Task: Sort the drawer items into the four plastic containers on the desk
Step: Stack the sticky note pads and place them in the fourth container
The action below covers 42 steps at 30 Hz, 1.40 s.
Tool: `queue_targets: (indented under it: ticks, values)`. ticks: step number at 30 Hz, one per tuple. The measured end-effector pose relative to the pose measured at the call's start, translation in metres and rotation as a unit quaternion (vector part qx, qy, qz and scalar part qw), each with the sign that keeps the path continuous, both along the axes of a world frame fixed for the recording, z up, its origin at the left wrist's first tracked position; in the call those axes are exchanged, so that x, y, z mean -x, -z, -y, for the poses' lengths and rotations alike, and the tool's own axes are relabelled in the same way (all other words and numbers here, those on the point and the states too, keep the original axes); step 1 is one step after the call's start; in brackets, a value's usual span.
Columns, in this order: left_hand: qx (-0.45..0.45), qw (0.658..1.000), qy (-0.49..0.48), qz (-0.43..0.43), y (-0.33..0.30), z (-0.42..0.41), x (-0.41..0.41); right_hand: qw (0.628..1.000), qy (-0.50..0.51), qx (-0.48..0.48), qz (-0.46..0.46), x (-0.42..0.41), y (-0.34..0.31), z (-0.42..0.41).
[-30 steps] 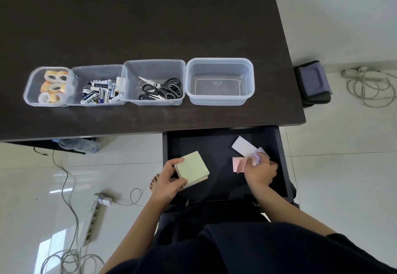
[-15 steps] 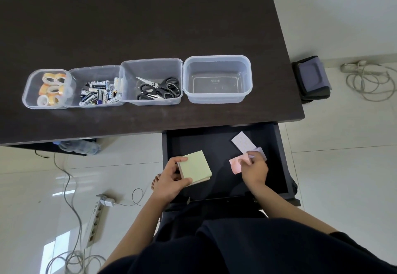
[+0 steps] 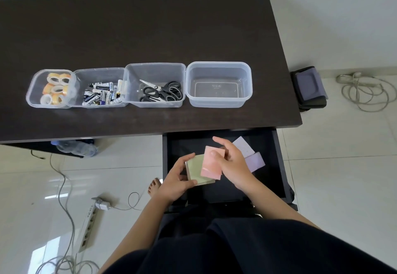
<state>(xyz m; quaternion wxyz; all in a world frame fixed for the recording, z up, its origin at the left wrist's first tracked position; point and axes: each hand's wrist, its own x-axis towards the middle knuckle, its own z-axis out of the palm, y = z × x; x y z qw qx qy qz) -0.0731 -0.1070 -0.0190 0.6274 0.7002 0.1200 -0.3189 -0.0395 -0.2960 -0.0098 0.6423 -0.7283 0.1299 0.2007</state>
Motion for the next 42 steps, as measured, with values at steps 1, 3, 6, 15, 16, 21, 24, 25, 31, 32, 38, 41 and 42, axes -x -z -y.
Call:
queue_targets:
  ticks: [1, 3, 6, 15, 16, 21, 24, 25, 31, 32, 38, 41, 42]
  values:
    - [0.009, 1.000, 0.000, 0.000, 0.000, 0.001, 0.000, 1.000, 0.009, -0.004, -0.009, 0.000, 0.000, -0.004]
    - [0.028, 1.000, -0.004, 0.000, -0.002, 0.004, 0.000, 0.999, 0.029, 0.014, -0.021, 0.002, 0.001, -0.011]
    - [0.035, 0.999, -0.009, 0.002, -0.004, 0.004, 0.001, 0.996, 0.081, 0.032, -0.027, 0.004, 0.004, -0.013]
    - [0.069, 0.996, -0.058, -0.025, 0.000, 0.006, 0.007, 0.990, 0.011, 0.132, 0.048, 0.014, 0.008, -0.007]
    - [0.074, 0.995, -0.063, -0.026, 0.000, 0.006, 0.007, 0.989, -0.003, 0.140, 0.051, 0.015, 0.010, -0.006]
    - [0.106, 0.990, -0.088, -0.034, -0.003, 0.009, 0.005, 0.990, -0.062, 0.118, 0.040, 0.025, 0.015, -0.009]
    - [0.098, 0.991, -0.090, -0.023, -0.004, 0.010, 0.004, 0.992, -0.077, 0.100, 0.018, 0.029, 0.016, -0.013]
    - [0.095, 0.991, -0.088, -0.016, -0.004, 0.010, 0.004, 0.992, -0.080, 0.097, 0.016, 0.031, 0.017, -0.015]
    - [0.069, 0.993, -0.090, 0.032, -0.002, 0.017, 0.005, 0.992, -0.030, 0.115, 0.041, 0.034, 0.018, -0.024]
    - [0.069, 0.993, -0.092, 0.035, -0.002, 0.018, 0.005, 0.993, -0.015, 0.113, 0.040, 0.034, 0.018, -0.025]
    - [0.064, 0.992, -0.104, 0.022, 0.001, 0.020, 0.007, 0.988, 0.068, 0.120, 0.071, 0.035, 0.019, -0.024]
    - [0.058, 0.992, -0.106, 0.018, 0.001, 0.018, 0.008, 0.986, 0.093, 0.126, 0.063, 0.035, 0.022, -0.024]
    - [0.057, 0.993, -0.106, 0.018, 0.000, 0.019, 0.007, 0.986, 0.098, 0.125, 0.055, 0.035, 0.022, -0.025]
